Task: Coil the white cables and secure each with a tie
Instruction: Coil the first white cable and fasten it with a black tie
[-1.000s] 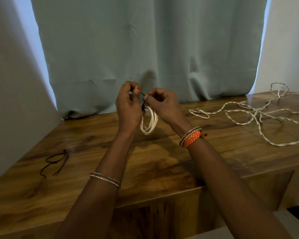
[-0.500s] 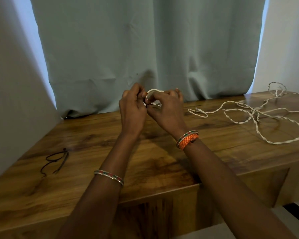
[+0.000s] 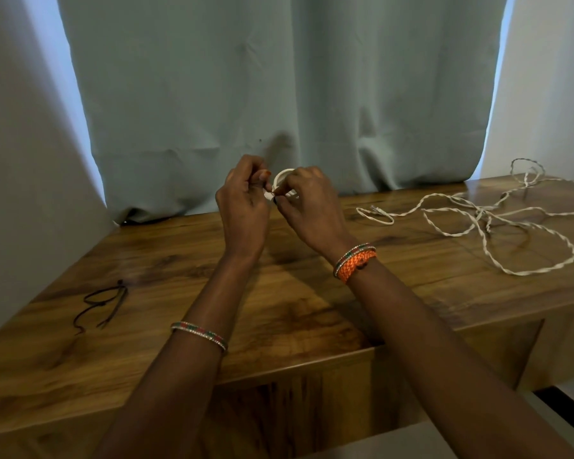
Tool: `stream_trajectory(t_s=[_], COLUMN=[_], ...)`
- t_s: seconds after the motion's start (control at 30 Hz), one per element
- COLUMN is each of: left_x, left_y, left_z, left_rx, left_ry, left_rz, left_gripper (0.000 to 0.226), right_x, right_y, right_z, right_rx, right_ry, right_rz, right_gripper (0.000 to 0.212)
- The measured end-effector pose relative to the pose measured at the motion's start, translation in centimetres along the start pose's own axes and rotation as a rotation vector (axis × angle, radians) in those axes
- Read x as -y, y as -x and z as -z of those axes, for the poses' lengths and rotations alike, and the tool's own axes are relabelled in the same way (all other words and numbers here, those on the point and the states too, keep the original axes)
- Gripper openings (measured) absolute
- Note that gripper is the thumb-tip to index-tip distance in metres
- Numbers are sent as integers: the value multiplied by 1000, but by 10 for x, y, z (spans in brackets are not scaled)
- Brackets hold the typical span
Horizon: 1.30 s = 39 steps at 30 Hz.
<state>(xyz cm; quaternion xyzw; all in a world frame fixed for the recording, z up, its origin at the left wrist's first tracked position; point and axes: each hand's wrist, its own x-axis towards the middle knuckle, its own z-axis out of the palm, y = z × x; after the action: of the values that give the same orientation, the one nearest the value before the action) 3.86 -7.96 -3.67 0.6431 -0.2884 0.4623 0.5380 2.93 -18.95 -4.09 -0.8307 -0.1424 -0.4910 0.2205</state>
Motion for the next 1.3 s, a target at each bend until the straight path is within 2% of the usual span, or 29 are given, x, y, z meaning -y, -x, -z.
stream_trajectory(t_s=[0.13,0.23,0.3,0.43,0.53,0.67,0.73,0.83,0.93,1.0,1.1,1.3], left_x=[12,22,22,23,19,12,10,6,2,1,-3,-4], left_y=[-8,-14,-12,-12,-11,-8,-5,-1,0,0,1,4], left_z=[8,10,8,13,16,14,12,8,6,6,6,4], left_rx=[205,510,608,585,615,576,522,422,424,450,431,342], left_ry=[177,150,18,71,111,130,66,-94,-51,-11,16,-165], left_rz=[82,166,124,255,330,356,274,113,100,100,102,-76], left_gripper=[6,39,42,25,22,20,16,17,16,22,19,28], right_x=[-7,-5,-3,-4,-2,2,3,0,-3,-6,-6,3], right_y=[-2,-4,-6,0,6,6,6,7,8,8,9,14], right_z=[6,17,22,23,20,19,19,19,22,22,23,23], right_rx=[25,-35,-15,5,4,-7,-27,-97,-125,-136,-170,-190], right_ry=[-10,-228,-398,-433,-356,-290,-345,-560,-681,-655,-617,-855], right_rz=[18,-128,-258,-311,-308,-291,-318,-403,-437,-425,-394,-446], right_gripper=[5,10,11,8,9,4,4,12,13,13,14,12])
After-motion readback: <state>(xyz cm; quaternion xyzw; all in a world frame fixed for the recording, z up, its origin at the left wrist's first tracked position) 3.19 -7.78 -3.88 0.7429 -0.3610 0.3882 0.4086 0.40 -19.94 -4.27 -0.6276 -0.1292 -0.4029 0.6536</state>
